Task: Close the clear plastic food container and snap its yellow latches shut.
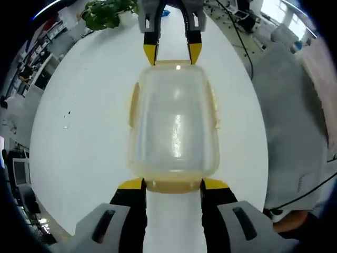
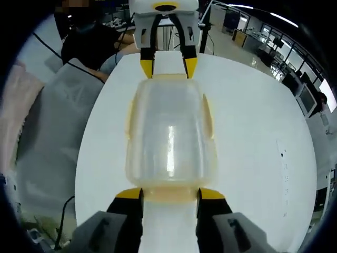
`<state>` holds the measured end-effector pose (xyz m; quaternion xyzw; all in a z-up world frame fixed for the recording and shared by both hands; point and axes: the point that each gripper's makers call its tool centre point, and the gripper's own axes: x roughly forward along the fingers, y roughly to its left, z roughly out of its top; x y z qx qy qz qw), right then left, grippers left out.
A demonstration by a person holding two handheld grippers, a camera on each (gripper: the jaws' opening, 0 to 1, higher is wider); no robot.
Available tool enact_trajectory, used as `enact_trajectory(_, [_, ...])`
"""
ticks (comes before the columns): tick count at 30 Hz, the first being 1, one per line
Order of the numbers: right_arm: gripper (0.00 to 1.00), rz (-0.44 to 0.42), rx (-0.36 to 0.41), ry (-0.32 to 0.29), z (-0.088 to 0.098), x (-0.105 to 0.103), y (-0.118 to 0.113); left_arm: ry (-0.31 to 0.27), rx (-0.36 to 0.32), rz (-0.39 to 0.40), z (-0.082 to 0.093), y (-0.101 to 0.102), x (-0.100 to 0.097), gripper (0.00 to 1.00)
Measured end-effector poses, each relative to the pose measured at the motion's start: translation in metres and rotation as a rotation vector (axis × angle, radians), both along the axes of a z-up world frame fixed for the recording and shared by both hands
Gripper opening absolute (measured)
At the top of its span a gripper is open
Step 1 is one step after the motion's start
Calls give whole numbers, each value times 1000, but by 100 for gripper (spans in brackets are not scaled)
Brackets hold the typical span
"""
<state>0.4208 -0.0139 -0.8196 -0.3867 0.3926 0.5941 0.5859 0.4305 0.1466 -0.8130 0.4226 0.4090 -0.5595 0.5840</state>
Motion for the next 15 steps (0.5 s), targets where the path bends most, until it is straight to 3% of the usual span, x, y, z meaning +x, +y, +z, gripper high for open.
enact_trajectory(8, [37, -17, 7, 21, -11, -2, -1, 20, 0, -1, -11, -1, 0, 37])
enact_trajectory(15, [37, -23, 5, 20, -9, 0, -2, 30, -30, 25, -12, -1, 1, 37])
